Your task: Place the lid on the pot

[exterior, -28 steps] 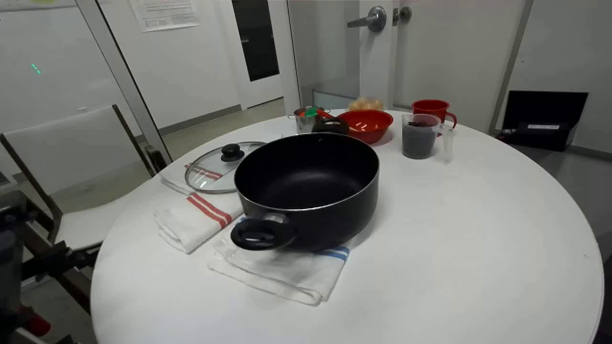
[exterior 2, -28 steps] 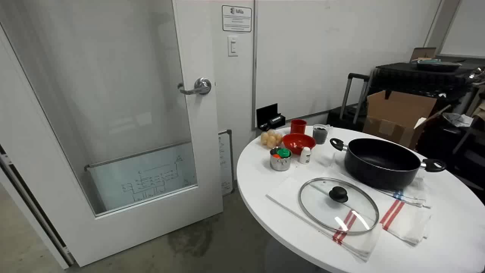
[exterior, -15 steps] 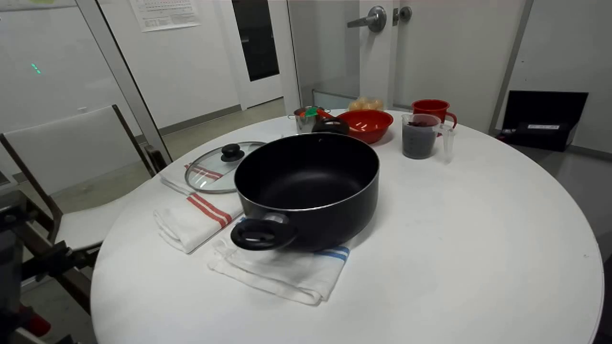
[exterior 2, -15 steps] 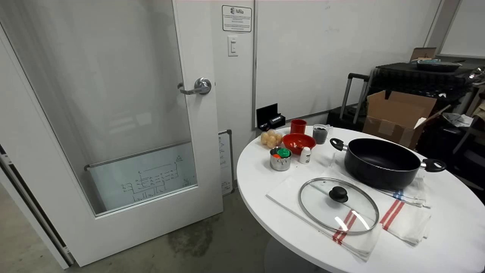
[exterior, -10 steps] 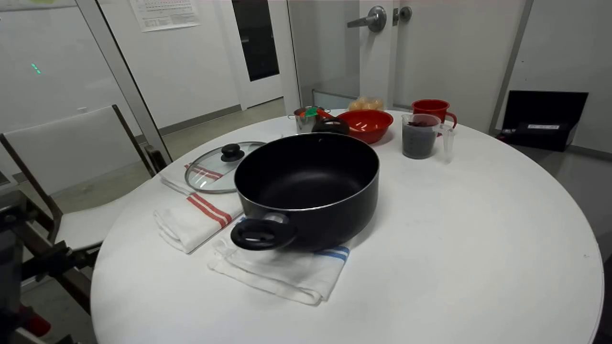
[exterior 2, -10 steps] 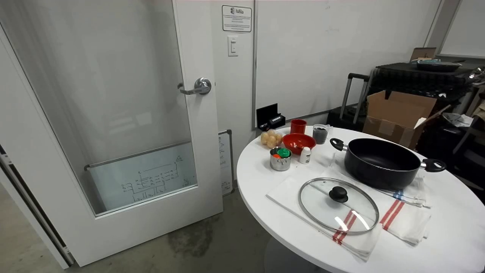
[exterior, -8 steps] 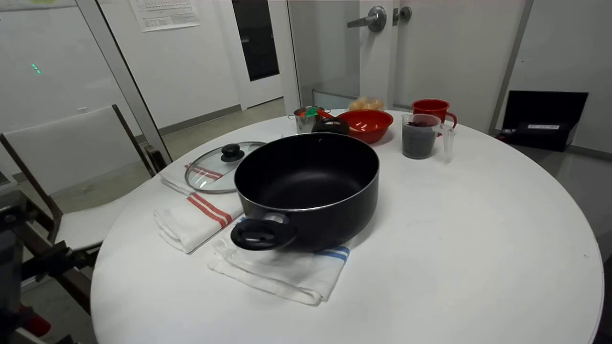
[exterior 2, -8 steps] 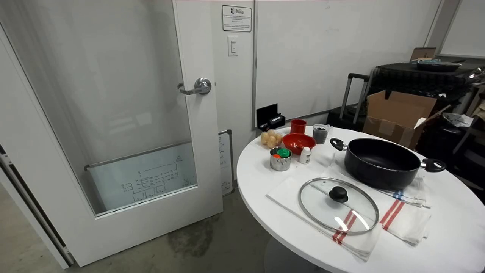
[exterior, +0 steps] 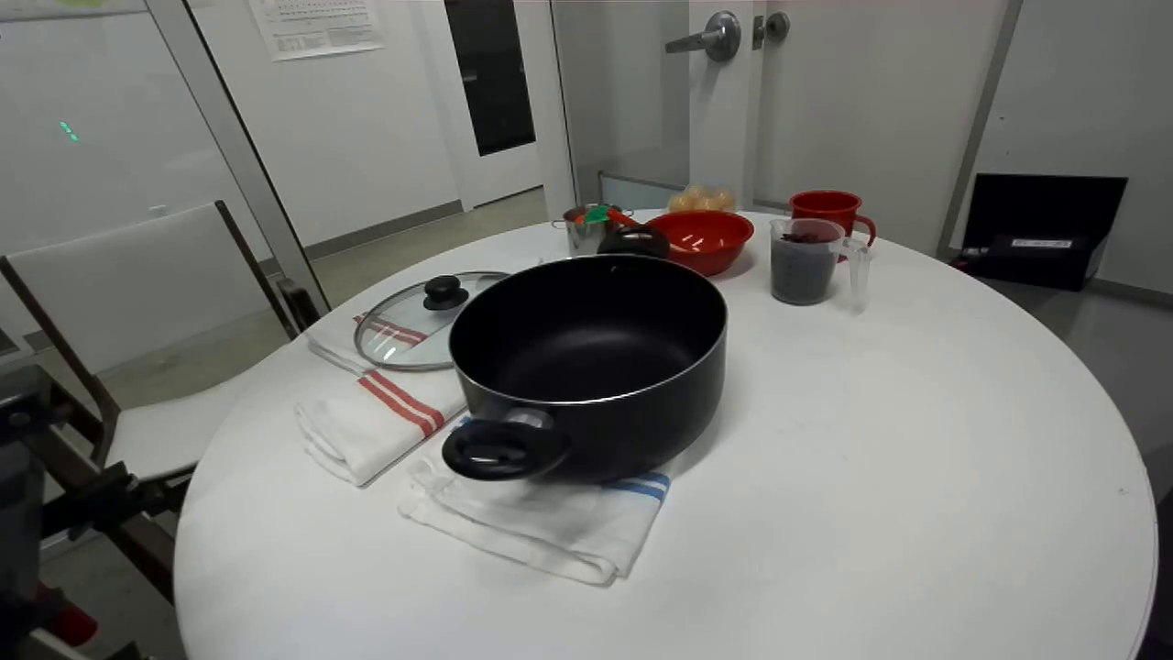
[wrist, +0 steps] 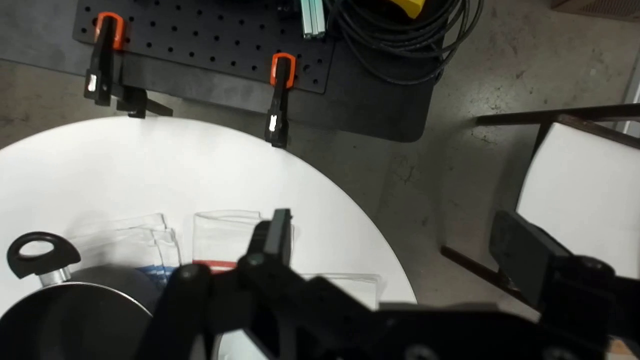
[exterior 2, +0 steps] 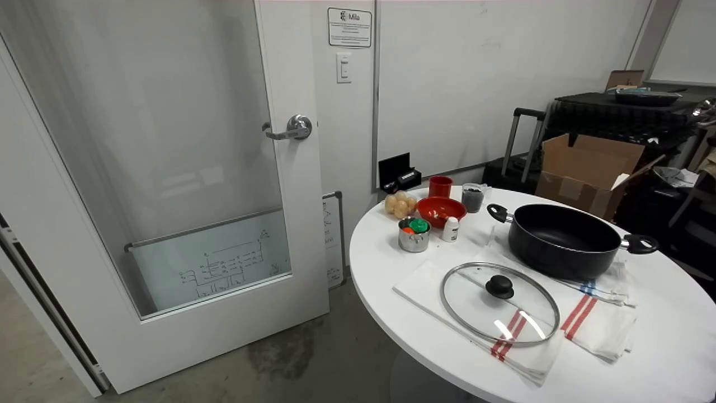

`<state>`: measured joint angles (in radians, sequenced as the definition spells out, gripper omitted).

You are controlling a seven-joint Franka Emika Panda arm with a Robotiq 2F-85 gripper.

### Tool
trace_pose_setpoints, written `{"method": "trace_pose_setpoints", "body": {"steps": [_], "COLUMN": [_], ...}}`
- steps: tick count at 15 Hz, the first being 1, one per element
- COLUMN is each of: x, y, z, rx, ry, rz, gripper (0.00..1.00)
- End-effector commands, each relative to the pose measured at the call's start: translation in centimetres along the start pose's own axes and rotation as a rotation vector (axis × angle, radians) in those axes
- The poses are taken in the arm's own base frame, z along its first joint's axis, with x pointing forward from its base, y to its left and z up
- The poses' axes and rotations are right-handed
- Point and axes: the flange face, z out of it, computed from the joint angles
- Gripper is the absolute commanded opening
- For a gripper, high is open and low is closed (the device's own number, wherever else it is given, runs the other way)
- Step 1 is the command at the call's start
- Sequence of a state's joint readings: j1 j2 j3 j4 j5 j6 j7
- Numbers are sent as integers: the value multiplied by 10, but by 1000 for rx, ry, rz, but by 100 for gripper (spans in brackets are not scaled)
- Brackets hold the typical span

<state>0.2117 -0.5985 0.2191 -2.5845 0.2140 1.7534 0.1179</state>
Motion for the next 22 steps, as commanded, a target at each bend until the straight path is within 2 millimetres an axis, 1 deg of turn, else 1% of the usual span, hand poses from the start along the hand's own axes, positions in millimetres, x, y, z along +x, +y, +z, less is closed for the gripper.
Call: {"method": "trace_pose_setpoints", "body": {"steps": [1, 7, 8, 9, 12, 16, 19, 22], "x": [43, 123, 139, 151, 194, 241, 272, 299], "y": [-9, -22, -24, -25, -26, -21, -19, -18], "z": [26, 93, 107, 116, 151, 198, 224, 241], "rx": [-39, -112, -133, -154, -206, -280, -287, -264], "ry": [2, 22, 44, 58, 90, 103, 115, 130], "rz": [-14, -48, -59, -67, -73, -79, -97, -97], "gripper": [100, 100, 100, 100, 100, 100, 100, 100]}}
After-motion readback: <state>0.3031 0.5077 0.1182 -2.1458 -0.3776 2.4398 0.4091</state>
